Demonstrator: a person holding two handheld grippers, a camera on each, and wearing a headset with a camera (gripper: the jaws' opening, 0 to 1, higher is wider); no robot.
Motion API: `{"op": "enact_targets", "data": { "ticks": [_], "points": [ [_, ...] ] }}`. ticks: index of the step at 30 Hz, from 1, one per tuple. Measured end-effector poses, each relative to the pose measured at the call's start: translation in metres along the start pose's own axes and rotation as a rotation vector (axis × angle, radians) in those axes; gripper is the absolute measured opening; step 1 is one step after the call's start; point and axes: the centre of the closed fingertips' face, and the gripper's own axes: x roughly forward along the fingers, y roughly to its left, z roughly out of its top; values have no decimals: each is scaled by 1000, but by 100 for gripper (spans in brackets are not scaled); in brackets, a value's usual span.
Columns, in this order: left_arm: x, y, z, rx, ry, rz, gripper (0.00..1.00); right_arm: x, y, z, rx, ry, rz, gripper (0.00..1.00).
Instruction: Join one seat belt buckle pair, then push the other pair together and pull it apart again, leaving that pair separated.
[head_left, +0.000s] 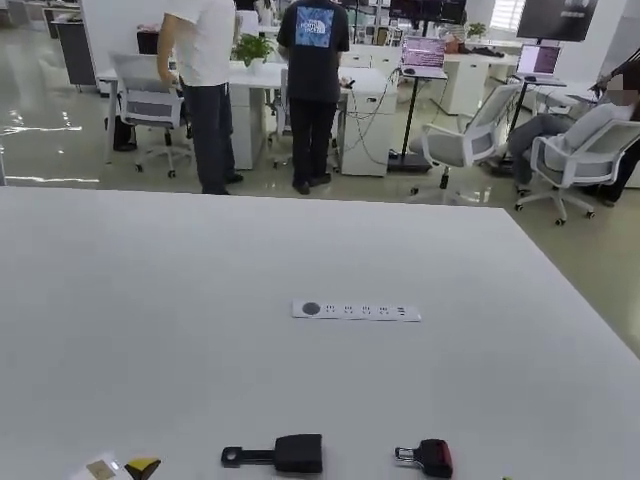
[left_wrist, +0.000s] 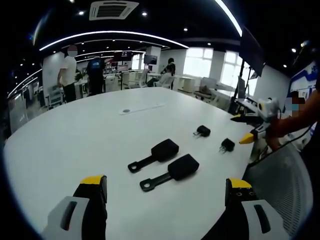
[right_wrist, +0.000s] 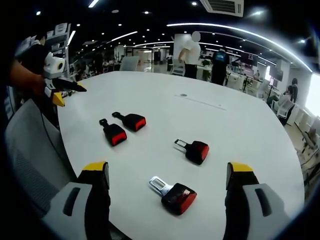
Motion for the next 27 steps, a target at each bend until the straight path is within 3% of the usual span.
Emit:
{"op": "enact_targets", "data": {
  "ticks": [17, 27],
  "points": [
    [13, 5, -6, -2, 27, -12, 100, 15, -5, -6, -5, 31, 33, 96],
    [29, 3, -6, 2, 55, -27, 100, 24, -6, -11, -9, 55, 59, 95]
  ]
}}
